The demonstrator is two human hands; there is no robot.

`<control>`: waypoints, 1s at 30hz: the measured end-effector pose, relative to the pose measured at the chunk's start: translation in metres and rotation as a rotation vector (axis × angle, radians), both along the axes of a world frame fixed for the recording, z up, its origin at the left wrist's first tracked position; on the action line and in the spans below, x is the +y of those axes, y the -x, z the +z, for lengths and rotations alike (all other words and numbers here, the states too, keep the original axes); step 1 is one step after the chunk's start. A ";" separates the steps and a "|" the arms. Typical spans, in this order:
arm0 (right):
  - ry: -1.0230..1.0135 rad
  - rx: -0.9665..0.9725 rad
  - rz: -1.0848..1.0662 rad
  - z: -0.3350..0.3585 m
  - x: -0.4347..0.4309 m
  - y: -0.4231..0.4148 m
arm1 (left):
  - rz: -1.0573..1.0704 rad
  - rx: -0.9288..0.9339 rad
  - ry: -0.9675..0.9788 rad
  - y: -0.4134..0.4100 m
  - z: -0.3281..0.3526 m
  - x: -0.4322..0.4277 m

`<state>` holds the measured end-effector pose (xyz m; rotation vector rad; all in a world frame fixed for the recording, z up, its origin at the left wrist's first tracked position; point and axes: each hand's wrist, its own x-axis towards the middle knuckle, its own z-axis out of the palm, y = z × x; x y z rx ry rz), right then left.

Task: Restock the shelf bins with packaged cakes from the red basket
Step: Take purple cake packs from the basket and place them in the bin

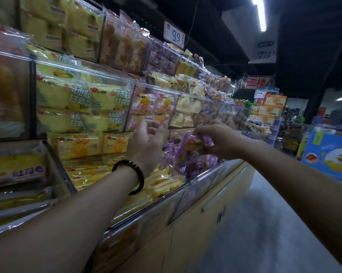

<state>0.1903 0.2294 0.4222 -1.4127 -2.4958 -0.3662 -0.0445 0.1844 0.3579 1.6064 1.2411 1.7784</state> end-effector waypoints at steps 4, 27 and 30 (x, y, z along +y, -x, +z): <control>0.144 0.015 -0.061 -0.005 0.006 -0.008 | 0.034 0.044 -0.006 0.001 -0.004 0.008; 0.115 0.010 0.068 -0.061 0.036 0.051 | 0.022 0.160 -0.016 -0.004 -0.011 0.013; 0.355 0.085 0.042 -0.048 0.029 0.037 | 0.014 0.201 -0.021 -0.005 -0.011 0.011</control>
